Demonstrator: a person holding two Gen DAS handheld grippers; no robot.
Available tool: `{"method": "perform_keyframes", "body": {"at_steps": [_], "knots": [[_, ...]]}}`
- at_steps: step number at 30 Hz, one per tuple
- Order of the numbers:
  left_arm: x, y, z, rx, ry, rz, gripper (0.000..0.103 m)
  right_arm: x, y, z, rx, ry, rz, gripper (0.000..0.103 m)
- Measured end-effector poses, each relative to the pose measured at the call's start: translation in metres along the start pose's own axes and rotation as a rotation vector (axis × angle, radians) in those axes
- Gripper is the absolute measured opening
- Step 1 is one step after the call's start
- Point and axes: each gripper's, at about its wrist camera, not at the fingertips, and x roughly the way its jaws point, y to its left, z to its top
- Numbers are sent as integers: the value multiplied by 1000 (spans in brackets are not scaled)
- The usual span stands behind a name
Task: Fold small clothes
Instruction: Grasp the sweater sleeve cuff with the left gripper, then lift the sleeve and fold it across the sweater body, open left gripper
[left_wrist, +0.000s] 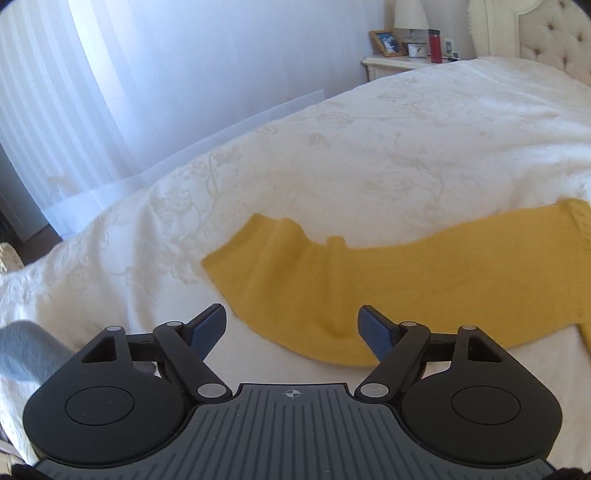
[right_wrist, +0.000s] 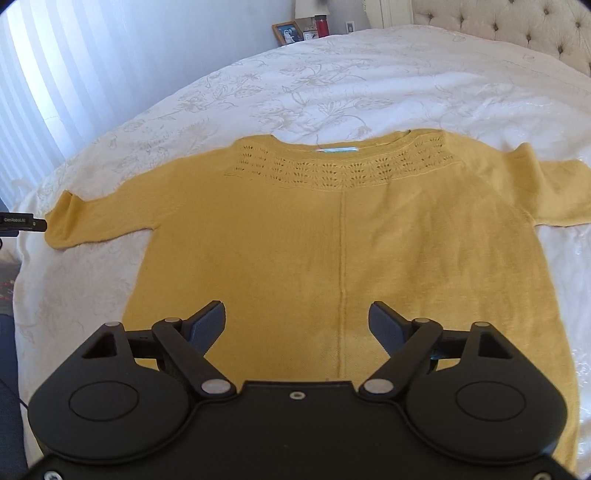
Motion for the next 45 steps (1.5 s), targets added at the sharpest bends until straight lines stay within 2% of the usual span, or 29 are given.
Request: {"method": "perform_keyframes", "body": {"at_steps": [3, 5, 9, 12, 17, 21, 23, 24, 25, 29, 34, 41, 45], "knots": [[18, 19, 9, -23, -9, 2, 76, 12, 5, 5, 17, 4, 19, 79], [28, 31, 12, -66, -1, 8, 71, 18, 9, 6, 8, 1, 26, 79], [57, 51, 12, -132, 57, -34, 67, 28, 16, 8, -14, 4, 44, 79], [73, 58, 8, -154, 94, -20, 67, 33, 18, 9, -15, 9, 61, 79], [97, 68, 1, -236, 144, -71, 68, 38, 20, 7, -10, 20, 79, 79], [106, 68, 1, -268, 155, -95, 67, 41, 22, 3, -19, 34, 85, 79], [105, 68, 2, -288, 141, -117, 49, 41, 23, 1, -24, 41, 88, 79], [102, 67, 3, -299, 136, -137, 21, 41, 23, 0, -25, 42, 89, 79], [101, 66, 5, -313, 140, -147, 13, 41, 22, -1, -26, 43, 90, 79], [72, 49, 16, -313, 85, -125, 12, 37, 16, -3, -23, 48, 96, 77], [14, 19, 42, -306, -5, -167, 12, 26, -6, -7, -12, 44, 87, 75], [-75, -69, 92, -196, -115, -244, 12, 0, -52, -13, 41, 12, 46, 74], [-106, -130, 112, -156, -131, -327, 12, -14, -76, -19, 66, -23, -2, 74]]}}
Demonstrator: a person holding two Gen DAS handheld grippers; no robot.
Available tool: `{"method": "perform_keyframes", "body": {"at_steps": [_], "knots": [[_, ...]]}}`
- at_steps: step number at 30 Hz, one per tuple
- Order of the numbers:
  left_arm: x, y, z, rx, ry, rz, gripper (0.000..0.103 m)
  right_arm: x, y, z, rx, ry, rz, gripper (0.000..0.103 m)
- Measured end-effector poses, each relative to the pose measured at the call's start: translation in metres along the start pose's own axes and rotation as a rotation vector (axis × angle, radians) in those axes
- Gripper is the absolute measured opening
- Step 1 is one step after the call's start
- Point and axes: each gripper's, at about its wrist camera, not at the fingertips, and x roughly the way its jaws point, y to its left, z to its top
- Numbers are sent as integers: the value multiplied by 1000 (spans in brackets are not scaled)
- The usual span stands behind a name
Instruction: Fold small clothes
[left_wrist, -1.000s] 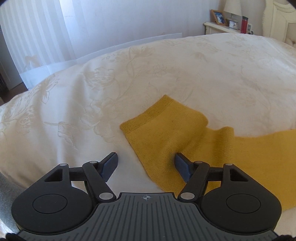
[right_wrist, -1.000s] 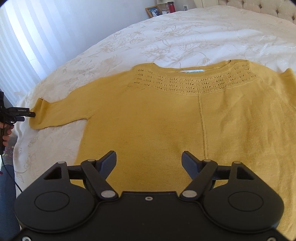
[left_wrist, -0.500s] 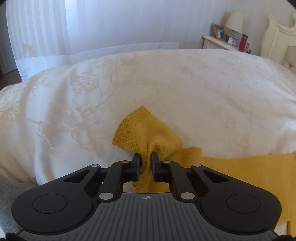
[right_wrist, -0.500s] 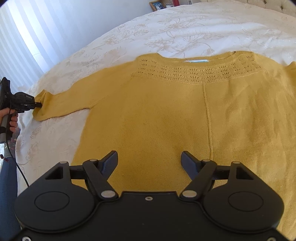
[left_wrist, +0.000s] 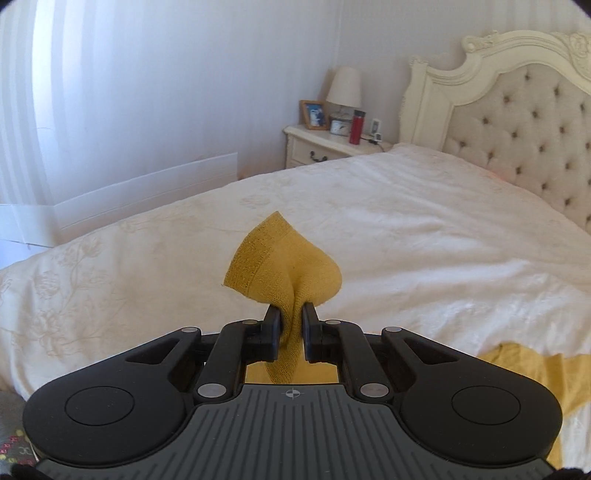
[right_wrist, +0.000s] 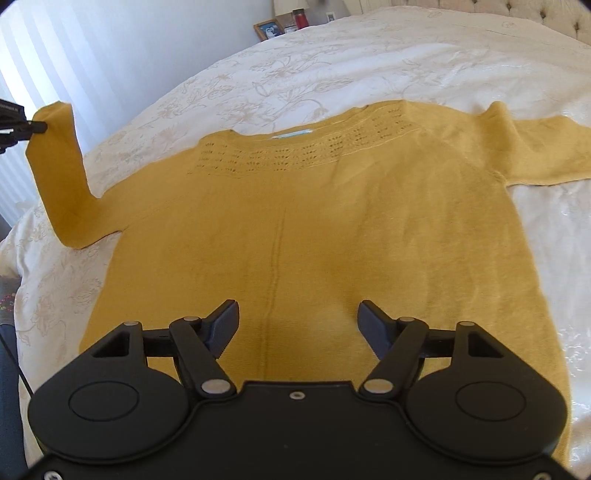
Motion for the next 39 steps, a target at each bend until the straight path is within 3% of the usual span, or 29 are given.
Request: {"method": "perform_keyframes", "body": {"at_steps": [8, 15, 17, 19, 22, 26, 29, 33, 39], "knots": [[31, -132, -28, 62, 52, -142, 12, -14, -36, 4, -22, -48, -76, 74], [60, -215, -76, 139, 95, -206, 12, -32, -70, 15, 114, -72, -39, 74], [65, -229, -88, 175, 89, -207, 15, -35, -74, 17, 123, -80, -45, 74], [66, -239, -96, 213, 82, -195, 26, -37, -77, 19, 130, -88, -51, 74], [60, -251, -106, 280, 54, -183, 34, -37, -82, 19, 148, -90, -55, 74], [41, -247, -112, 347, -10, -196, 41, -34, -83, 18, 150, -89, -63, 74], [32, -225, -120, 370, -42, -167, 47, -31, -81, 16, 129, -94, -69, 74], [32, -176, -140, 356, -18, -54, 47, -27, -76, 14, 112, -110, -50, 74], [41, -82, -166, 218, 50, 93, 47, -24, -65, 10, 80, -126, -31, 73]]}}
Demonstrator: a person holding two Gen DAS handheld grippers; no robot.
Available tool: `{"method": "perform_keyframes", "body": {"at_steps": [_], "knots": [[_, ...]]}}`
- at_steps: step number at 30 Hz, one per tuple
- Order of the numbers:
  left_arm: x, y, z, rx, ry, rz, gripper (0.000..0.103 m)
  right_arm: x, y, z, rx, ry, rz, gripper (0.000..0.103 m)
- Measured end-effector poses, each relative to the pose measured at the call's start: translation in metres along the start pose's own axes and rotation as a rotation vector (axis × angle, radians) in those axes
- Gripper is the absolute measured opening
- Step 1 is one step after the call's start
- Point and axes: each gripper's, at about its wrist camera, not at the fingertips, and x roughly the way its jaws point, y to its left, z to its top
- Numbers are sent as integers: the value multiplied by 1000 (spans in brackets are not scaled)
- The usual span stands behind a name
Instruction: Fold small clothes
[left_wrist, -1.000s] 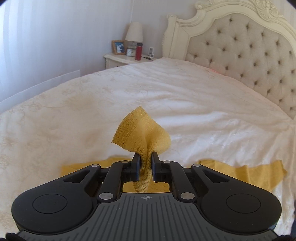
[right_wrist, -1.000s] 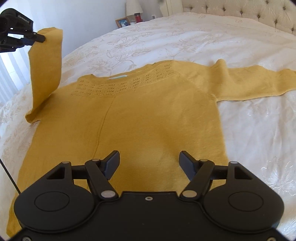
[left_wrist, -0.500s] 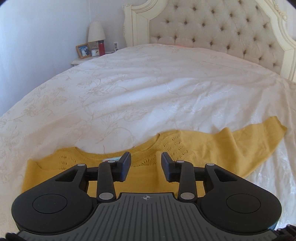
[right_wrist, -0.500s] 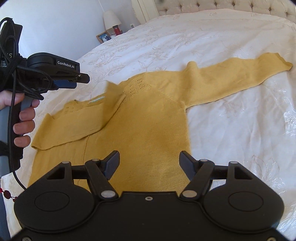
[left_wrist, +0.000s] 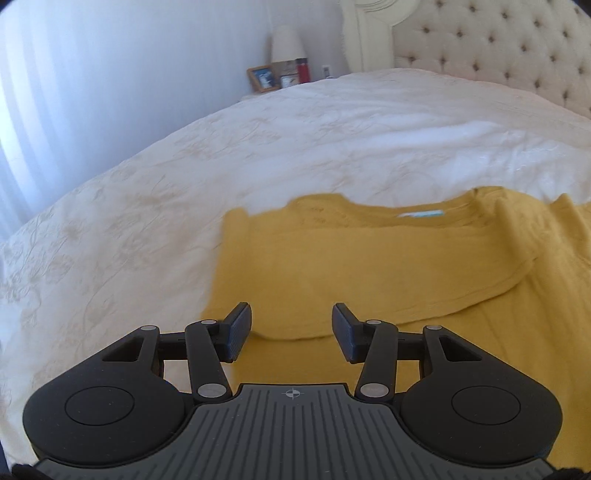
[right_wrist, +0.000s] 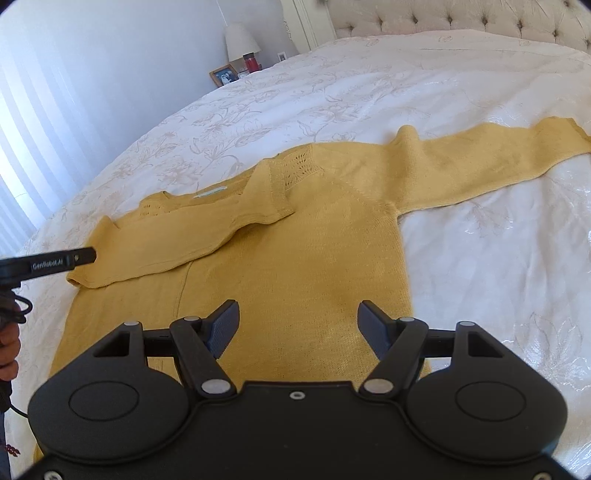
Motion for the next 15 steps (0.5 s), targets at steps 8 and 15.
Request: {"method": "perform_keyframes", "body": {"at_steps": [8, 15], "knots": [[27, 64, -20, -175, 52, 34, 47, 18, 14, 5, -32, 33, 12, 55], [35, 60, -22, -200, 27, 4, 47, 39, 31, 36, -156, 29, -11, 52]]}}
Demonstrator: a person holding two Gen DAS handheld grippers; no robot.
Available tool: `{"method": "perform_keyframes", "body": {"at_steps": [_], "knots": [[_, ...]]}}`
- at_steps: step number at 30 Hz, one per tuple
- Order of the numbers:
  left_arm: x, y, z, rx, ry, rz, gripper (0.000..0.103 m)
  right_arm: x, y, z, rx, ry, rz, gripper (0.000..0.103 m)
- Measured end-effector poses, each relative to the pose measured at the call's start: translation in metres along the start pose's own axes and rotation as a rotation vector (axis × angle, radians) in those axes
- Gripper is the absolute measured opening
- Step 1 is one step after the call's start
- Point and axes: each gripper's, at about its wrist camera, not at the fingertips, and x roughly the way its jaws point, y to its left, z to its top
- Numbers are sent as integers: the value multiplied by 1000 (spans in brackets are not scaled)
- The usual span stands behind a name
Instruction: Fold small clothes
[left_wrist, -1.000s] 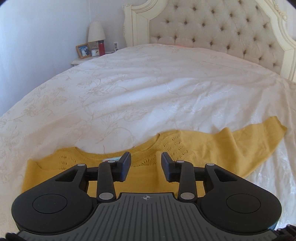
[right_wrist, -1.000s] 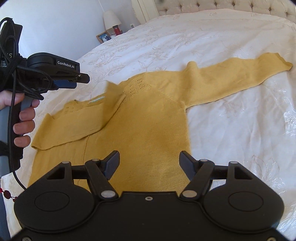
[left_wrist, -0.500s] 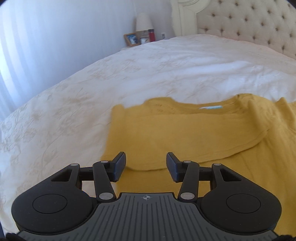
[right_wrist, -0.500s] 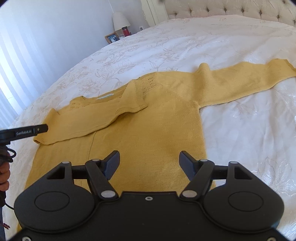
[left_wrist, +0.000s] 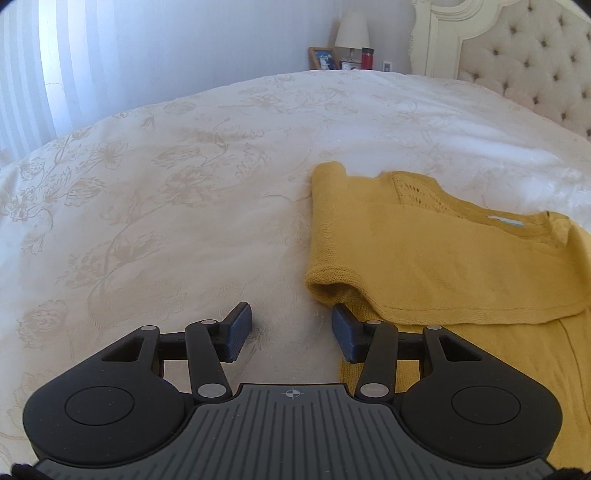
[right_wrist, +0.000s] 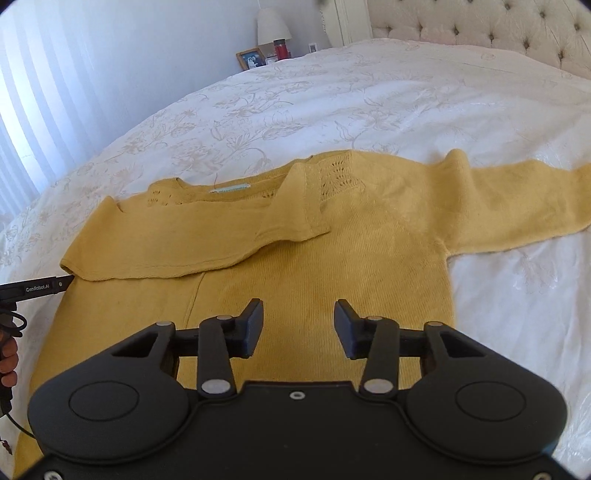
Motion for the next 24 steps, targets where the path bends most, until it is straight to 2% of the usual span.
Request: {"method": "perform_keyframes", "body": {"at_steps": [4, 9, 12, 16, 21, 23, 24], "knots": [[-7, 0, -8, 9, -12, -24, 47, 21, -1, 23, -19, 6, -1, 52], [8, 2, -11, 36, 37, -26, 49, 58, -18, 43, 73, 22, 16, 52], [13, 1, -14, 56, 35, -17, 52, 78, -25, 50, 109, 27, 2, 52], [15, 0, -22, 73, 2, 2, 56, 96, -30, 52, 117, 54, 1, 53], [14, -1, -30, 54, -44, 14, 59, 98, -27, 50, 128, 60, 23, 54], [14, -3, -36, 61, -81, 33, 63, 98, -26, 51, 141, 65, 46, 50], [14, -4, -39, 64, -98, 45, 65, 97, -26, 51, 149, 68, 56, 44]]}}
